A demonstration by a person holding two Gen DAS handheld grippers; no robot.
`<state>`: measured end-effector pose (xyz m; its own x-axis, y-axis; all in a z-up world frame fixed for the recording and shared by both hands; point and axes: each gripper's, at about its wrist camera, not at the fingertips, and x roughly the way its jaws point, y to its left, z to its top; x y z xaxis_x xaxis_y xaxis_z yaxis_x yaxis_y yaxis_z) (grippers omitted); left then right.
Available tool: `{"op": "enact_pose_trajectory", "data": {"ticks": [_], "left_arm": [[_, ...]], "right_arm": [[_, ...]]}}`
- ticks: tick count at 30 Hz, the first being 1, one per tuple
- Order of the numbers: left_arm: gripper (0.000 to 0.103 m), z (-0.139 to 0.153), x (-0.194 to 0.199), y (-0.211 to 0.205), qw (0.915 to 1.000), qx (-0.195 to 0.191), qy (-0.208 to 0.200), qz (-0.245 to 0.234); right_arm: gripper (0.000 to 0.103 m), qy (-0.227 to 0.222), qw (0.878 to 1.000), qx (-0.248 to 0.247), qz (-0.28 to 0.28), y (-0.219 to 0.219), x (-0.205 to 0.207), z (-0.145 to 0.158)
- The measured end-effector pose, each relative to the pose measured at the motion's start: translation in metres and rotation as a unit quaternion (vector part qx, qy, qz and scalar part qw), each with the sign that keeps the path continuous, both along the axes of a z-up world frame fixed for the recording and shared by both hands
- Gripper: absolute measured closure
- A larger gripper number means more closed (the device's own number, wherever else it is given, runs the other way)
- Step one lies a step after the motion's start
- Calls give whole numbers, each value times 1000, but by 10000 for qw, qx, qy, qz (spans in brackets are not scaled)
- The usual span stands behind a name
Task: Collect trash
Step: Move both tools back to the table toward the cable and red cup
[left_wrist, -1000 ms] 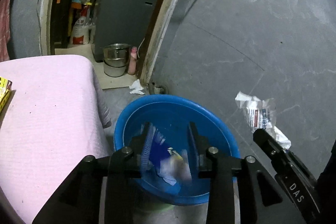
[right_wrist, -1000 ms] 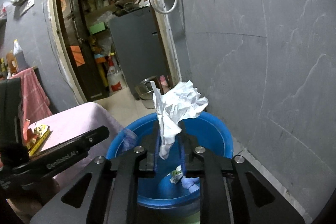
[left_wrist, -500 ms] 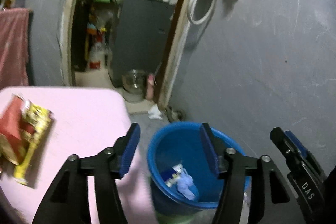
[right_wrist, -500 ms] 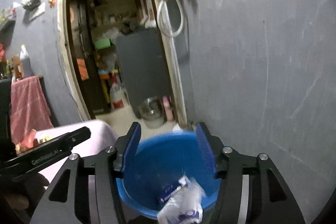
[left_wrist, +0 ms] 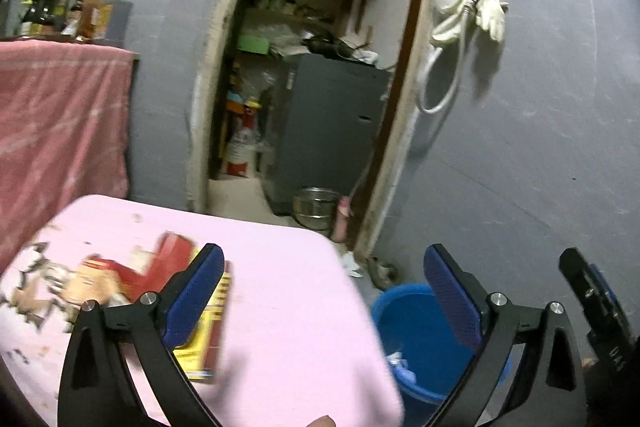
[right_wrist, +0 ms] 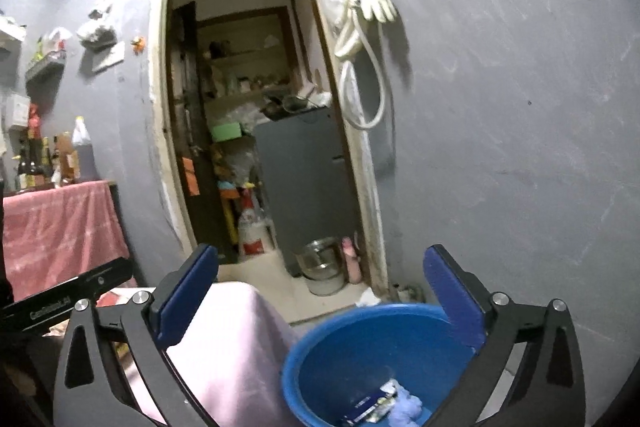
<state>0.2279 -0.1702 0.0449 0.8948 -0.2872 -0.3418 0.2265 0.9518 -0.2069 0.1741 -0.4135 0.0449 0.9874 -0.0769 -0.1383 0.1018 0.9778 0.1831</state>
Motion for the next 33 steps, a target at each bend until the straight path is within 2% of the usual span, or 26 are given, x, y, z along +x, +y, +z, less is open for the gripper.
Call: {"op": "enact_pose_trajectory", "data": {"ticks": [10, 17, 23, 29, 33], "left_arm": [[5, 9, -15, 60, 9982, 207, -203, 522], [5, 3, -27, 116, 9939, 233, -118, 1067], [5, -18, -32, 159, 9889, 288, 143, 1449], [5, -34, -30, 193, 9852, 351, 445, 1619], [5, -44, -26, 210, 9834, 260, 681, 1661]], "right_arm": [[0, -328, 9978, -175, 552, 50, 1, 11], [0, -197, 9941, -188, 1051, 93, 18, 12], [0, -69, 9897, -235, 1414, 123, 28, 7], [0, 172, 9848, -243, 1710, 147, 45, 3], [0, 445, 9803, -288, 1903, 162, 58, -4]]}}
